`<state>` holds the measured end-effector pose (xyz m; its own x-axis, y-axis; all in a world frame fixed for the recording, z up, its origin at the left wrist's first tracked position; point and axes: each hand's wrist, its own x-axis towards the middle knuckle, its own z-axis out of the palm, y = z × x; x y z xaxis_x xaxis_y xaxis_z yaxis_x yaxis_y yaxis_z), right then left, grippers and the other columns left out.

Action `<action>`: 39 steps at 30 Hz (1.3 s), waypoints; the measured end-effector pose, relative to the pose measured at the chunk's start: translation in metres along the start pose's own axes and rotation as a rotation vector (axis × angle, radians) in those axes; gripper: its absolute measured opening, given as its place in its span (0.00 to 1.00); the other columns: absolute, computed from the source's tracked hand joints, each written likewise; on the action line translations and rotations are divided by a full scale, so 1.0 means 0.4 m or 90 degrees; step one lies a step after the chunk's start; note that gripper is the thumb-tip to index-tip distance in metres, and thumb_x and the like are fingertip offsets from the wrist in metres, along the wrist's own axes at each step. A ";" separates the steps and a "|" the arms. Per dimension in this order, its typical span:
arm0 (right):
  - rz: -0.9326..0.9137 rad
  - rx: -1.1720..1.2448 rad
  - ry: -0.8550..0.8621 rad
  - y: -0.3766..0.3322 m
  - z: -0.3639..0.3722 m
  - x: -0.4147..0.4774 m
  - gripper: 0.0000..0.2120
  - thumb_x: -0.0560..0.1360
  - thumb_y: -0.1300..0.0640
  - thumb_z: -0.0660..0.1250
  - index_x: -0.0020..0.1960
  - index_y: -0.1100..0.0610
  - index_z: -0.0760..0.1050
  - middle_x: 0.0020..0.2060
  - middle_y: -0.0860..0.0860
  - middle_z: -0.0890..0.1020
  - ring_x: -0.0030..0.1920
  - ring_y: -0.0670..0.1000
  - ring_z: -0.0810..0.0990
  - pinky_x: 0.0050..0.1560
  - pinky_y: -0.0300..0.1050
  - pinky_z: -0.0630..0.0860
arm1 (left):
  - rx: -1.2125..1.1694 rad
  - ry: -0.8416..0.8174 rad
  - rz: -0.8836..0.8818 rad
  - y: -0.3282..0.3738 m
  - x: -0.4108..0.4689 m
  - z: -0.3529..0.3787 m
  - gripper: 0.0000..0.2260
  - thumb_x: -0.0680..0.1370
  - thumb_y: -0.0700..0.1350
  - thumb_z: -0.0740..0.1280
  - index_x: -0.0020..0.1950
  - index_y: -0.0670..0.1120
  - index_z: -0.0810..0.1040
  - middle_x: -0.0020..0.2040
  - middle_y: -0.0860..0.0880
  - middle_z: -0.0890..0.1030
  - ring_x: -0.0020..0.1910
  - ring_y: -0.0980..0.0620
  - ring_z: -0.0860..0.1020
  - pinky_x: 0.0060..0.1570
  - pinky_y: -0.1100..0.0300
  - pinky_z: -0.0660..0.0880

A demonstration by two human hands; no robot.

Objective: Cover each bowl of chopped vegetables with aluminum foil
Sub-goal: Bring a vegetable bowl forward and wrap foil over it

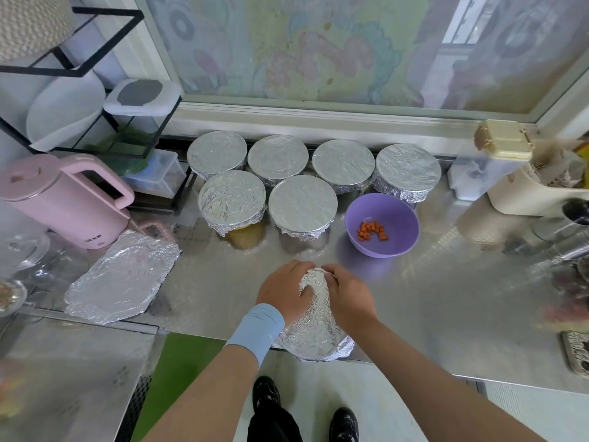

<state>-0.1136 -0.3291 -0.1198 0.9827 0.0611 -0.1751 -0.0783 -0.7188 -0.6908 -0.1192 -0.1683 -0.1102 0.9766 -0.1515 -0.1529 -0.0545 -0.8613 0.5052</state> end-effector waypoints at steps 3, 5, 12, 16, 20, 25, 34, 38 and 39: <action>0.024 0.017 -0.035 -0.005 -0.011 0.014 0.11 0.82 0.51 0.57 0.58 0.46 0.77 0.49 0.46 0.83 0.50 0.51 0.79 0.46 0.41 0.70 | -0.002 0.004 -0.038 0.008 0.007 0.002 0.17 0.79 0.51 0.61 0.68 0.55 0.70 0.64 0.58 0.74 0.60 0.53 0.74 0.57 0.59 0.70; 0.037 0.015 -0.062 -0.005 -0.015 0.025 0.12 0.82 0.52 0.57 0.59 0.47 0.77 0.49 0.47 0.82 0.51 0.51 0.78 0.45 0.39 0.67 | -0.020 0.001 -0.067 0.012 0.009 0.001 0.16 0.79 0.51 0.60 0.68 0.55 0.70 0.64 0.58 0.75 0.60 0.53 0.75 0.58 0.58 0.71; -0.048 -0.100 0.146 0.016 -0.008 -0.032 0.14 0.76 0.57 0.61 0.60 0.55 0.77 0.56 0.53 0.78 0.56 0.58 0.75 0.56 0.51 0.73 | -0.020 -0.006 -0.127 0.012 -0.006 0.000 0.18 0.81 0.53 0.57 0.71 0.57 0.65 0.68 0.56 0.74 0.63 0.49 0.75 0.61 0.54 0.72; 0.005 -0.045 0.114 0.007 0.009 -0.067 0.15 0.80 0.57 0.56 0.64 0.54 0.74 0.58 0.51 0.76 0.58 0.56 0.74 0.55 0.51 0.73 | -0.006 0.021 -0.053 0.002 -0.019 0.016 0.20 0.82 0.50 0.57 0.75 0.57 0.63 0.72 0.55 0.68 0.70 0.53 0.67 0.67 0.56 0.68; 0.068 0.040 0.071 0.003 -0.004 -0.046 0.14 0.83 0.53 0.55 0.65 0.48 0.73 0.58 0.46 0.79 0.57 0.52 0.76 0.53 0.44 0.71 | -0.084 0.025 -0.079 0.002 -0.023 0.035 0.17 0.83 0.50 0.55 0.73 0.55 0.67 0.69 0.56 0.71 0.67 0.54 0.69 0.65 0.58 0.68; 0.124 0.040 0.026 -0.001 -0.020 -0.020 0.12 0.82 0.50 0.55 0.58 0.45 0.76 0.45 0.45 0.81 0.46 0.51 0.77 0.44 0.43 0.70 | -0.102 0.063 -0.115 0.007 -0.020 0.039 0.16 0.84 0.51 0.51 0.67 0.54 0.72 0.64 0.57 0.76 0.59 0.53 0.75 0.59 0.57 0.72; 0.054 0.016 0.058 0.012 -0.033 -0.035 0.16 0.82 0.55 0.56 0.68 0.53 0.72 0.63 0.50 0.77 0.64 0.53 0.72 0.64 0.46 0.68 | 0.022 0.097 -0.019 0.021 -0.025 0.020 0.20 0.83 0.48 0.53 0.75 0.49 0.65 0.73 0.52 0.69 0.72 0.52 0.64 0.73 0.60 0.58; 0.077 0.052 0.110 0.011 -0.006 -0.099 0.17 0.82 0.57 0.56 0.69 0.53 0.69 0.64 0.50 0.74 0.63 0.54 0.72 0.61 0.47 0.68 | 0.110 0.005 0.134 0.032 0.002 0.026 0.21 0.84 0.49 0.52 0.77 0.50 0.61 0.76 0.54 0.64 0.74 0.54 0.60 0.73 0.61 0.56; 0.106 0.077 0.095 0.014 0.003 -0.103 0.17 0.82 0.56 0.56 0.69 0.51 0.68 0.64 0.49 0.75 0.62 0.54 0.74 0.59 0.46 0.69 | 0.122 -0.006 0.133 0.032 0.008 0.030 0.20 0.84 0.50 0.53 0.77 0.50 0.62 0.75 0.53 0.65 0.72 0.53 0.63 0.71 0.58 0.60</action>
<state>-0.1549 -0.3347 -0.1172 0.9677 -0.1605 -0.1943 -0.2520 -0.6222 -0.7412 -0.1191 -0.1858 -0.1143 0.9383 -0.3385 -0.0709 -0.2930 -0.8870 0.3569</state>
